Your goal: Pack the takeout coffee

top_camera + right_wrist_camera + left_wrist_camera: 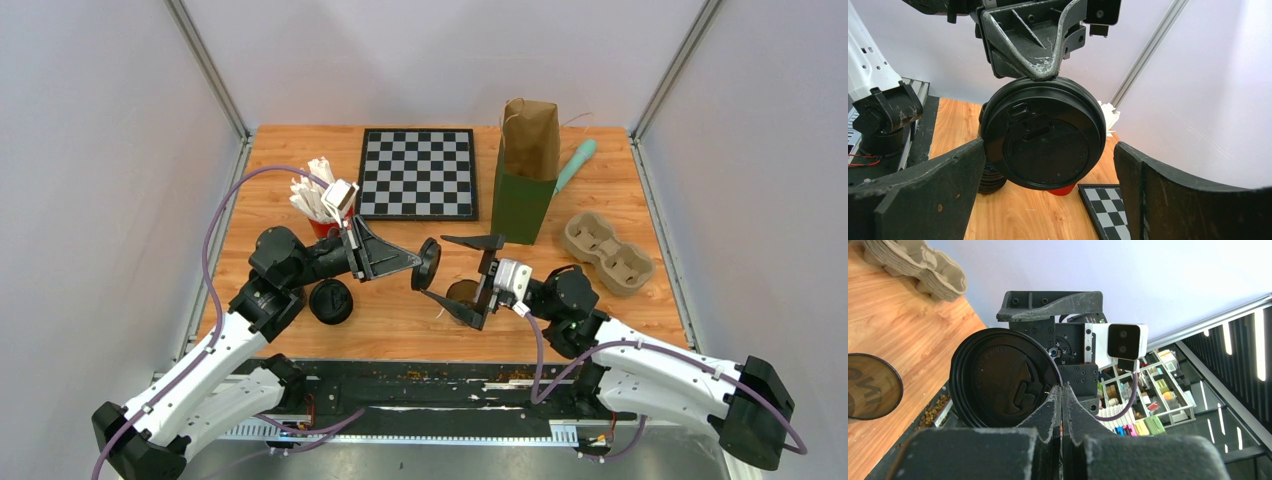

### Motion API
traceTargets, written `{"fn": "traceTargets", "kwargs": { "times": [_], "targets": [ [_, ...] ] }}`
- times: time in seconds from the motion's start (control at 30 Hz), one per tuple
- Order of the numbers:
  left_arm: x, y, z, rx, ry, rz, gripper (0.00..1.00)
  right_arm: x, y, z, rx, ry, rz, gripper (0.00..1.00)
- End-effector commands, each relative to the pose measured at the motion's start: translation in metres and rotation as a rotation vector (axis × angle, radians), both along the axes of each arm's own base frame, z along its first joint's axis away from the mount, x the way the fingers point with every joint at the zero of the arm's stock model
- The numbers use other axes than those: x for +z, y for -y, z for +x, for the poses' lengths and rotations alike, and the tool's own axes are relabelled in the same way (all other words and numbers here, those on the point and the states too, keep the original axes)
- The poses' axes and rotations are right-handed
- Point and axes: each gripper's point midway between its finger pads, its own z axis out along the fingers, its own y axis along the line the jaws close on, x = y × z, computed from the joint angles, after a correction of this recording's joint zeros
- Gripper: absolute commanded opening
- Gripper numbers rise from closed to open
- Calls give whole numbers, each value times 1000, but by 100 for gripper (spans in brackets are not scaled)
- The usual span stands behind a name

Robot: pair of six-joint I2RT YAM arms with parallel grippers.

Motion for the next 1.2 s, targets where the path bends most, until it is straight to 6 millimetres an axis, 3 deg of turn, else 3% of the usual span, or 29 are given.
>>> {"fn": "traceTargets", "kwargs": {
  "times": [0.0, 0.57, 1.0, 1.17],
  "targets": [
    [8, -1, -4, -17, 32, -27, 0, 30, -1, -5, 12, 60, 61, 100],
    [4, 0, -2, -12, 21, -23, 0, 27, -6, -3, 16, 33, 55, 96],
    [2, -1, -1, -2, 25, -13, 0, 21, -7, -5, 32, 13, 38, 100],
    [3, 0, 0, -2, 24, -16, 0, 22, -6, -3, 18, 7, 44, 94]
  ]
}}
